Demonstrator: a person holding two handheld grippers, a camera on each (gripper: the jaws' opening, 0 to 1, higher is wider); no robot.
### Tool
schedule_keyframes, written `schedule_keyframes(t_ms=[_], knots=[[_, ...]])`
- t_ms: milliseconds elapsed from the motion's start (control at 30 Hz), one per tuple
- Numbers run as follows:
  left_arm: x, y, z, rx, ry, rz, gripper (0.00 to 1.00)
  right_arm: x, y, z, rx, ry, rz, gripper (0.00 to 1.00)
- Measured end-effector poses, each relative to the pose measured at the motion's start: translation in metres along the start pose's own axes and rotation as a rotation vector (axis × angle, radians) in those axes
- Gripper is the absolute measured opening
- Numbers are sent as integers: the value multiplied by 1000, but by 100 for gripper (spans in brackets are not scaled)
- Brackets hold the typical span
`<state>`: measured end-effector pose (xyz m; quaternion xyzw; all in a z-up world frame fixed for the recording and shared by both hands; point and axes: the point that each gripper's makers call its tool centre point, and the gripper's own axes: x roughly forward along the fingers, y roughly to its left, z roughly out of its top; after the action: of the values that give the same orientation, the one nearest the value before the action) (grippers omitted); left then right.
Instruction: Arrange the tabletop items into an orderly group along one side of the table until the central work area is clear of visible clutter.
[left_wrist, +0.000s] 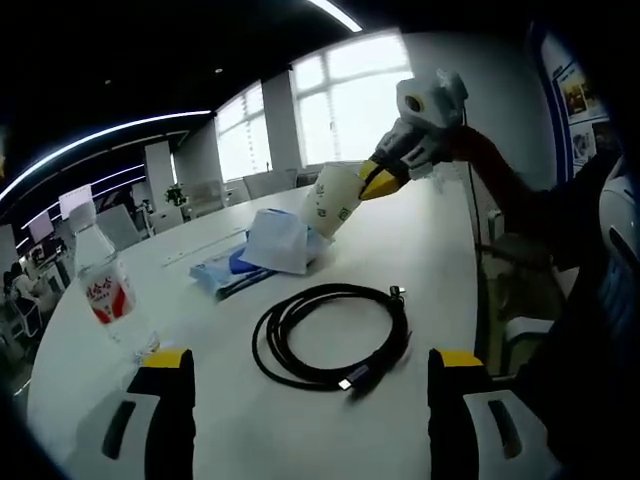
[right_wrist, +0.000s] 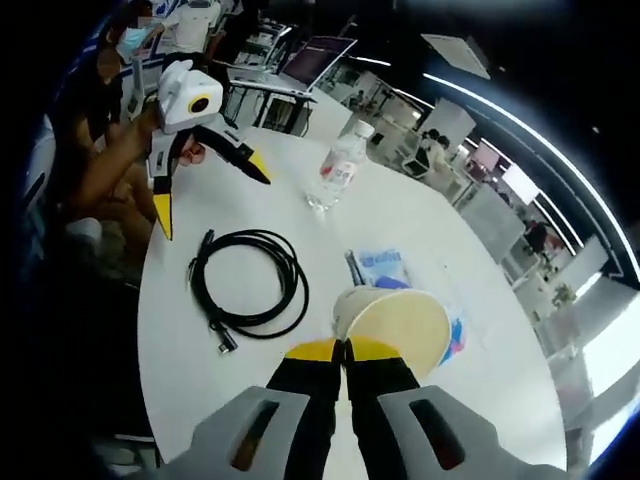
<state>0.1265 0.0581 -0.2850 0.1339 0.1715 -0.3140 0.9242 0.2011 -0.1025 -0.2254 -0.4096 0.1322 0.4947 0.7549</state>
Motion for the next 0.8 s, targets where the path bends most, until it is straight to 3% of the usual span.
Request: schedule_keyframes(t_ms=[300, 800], knots=[[-1, -1, 2, 1, -8, 2, 96, 2, -2, 13, -67, 32, 28, 0], [-3, 1, -2, 0, 3, 10, 96, 7, -9, 17, -136, 88, 73, 0]])
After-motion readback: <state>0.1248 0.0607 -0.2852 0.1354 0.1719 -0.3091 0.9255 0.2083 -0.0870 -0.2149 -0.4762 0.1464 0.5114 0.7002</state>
